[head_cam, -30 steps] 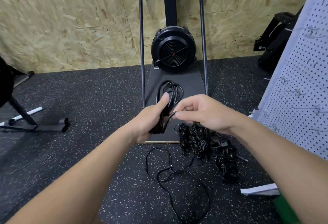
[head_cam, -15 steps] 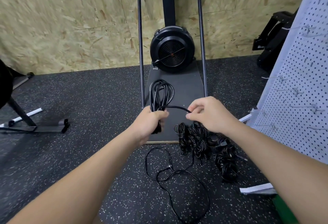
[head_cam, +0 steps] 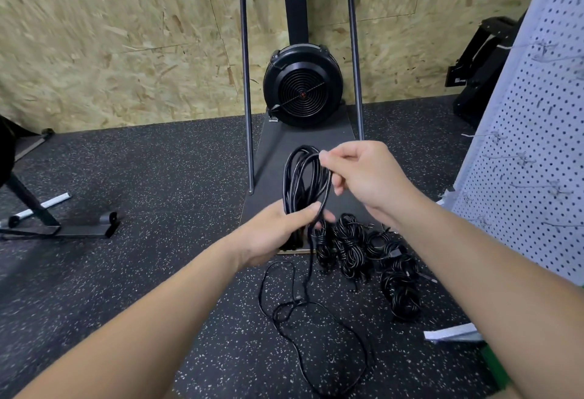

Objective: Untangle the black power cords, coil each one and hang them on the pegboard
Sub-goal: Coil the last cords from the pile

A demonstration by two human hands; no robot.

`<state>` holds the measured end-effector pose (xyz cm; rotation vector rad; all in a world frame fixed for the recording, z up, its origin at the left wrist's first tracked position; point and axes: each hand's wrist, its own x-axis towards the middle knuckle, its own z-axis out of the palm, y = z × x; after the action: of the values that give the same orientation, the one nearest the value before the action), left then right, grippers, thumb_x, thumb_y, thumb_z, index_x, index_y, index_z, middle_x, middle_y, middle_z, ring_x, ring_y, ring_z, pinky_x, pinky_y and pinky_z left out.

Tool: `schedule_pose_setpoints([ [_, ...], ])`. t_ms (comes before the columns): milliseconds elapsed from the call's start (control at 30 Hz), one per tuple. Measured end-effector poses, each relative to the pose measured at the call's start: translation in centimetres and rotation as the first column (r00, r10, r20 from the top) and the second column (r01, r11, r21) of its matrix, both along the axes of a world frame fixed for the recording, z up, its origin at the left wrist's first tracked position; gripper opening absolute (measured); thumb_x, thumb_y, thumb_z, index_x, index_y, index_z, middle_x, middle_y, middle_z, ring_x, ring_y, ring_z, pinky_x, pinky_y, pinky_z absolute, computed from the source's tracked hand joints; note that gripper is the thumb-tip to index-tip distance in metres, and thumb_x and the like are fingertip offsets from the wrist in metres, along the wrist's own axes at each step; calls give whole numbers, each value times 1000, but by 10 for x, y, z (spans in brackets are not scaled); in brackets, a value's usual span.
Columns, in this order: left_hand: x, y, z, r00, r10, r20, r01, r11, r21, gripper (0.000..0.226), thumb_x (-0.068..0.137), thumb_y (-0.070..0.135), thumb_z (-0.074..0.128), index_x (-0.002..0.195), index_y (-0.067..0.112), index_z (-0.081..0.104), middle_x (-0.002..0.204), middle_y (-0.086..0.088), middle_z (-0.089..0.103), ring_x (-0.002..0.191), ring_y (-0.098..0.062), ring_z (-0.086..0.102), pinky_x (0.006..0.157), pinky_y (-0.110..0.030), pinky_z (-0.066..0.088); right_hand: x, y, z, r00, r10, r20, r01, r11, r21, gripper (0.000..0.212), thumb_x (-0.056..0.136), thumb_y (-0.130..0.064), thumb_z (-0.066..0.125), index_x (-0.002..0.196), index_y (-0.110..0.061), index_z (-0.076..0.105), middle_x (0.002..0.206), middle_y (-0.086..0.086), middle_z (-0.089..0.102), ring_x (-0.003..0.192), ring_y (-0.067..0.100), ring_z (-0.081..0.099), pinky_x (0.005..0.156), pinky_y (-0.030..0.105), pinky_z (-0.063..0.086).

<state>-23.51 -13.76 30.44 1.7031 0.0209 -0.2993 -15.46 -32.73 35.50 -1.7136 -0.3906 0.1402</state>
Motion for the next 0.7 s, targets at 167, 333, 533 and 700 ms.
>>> schedule_pose_setpoints([
  [167,-2,-15,2,999,-25,-25,21,986,-168,38,113,48,55,115,11,59,98,-13,69,79,-25,57,73,-32,46,8,-6,3,952,-152,266,196,969,-150,15,102,-29,77,90,-20,81,63,-1,73,50,14,69,58,22,57],
  [333,-1,-14,4,982,-132,134,118,987,109,34,110,32,65,96,1,61,87,-8,67,82,-20,59,78,-26,48,8,-13,4,969,-106,224,134,984,-115,14,100,-29,80,92,-18,81,64,2,75,53,18,73,58,17,53],
  [533,4,-15,-6,986,28,166,-5,991,-134,28,109,15,66,92,-7,61,79,-20,60,76,-30,59,90,-49,58,14,-9,-1,992,-50,118,44,997,58,10,103,-24,75,106,-16,80,82,5,80,72,24,79,75,32,66],
  [700,12,-6,-4,954,267,134,-228,941,-251,22,110,14,64,94,2,71,88,-22,71,83,-35,72,87,-49,63,13,-4,-39,998,59,-15,-60,955,-290,40,96,9,56,110,-21,78,106,1,79,93,19,79,89,35,66],
])
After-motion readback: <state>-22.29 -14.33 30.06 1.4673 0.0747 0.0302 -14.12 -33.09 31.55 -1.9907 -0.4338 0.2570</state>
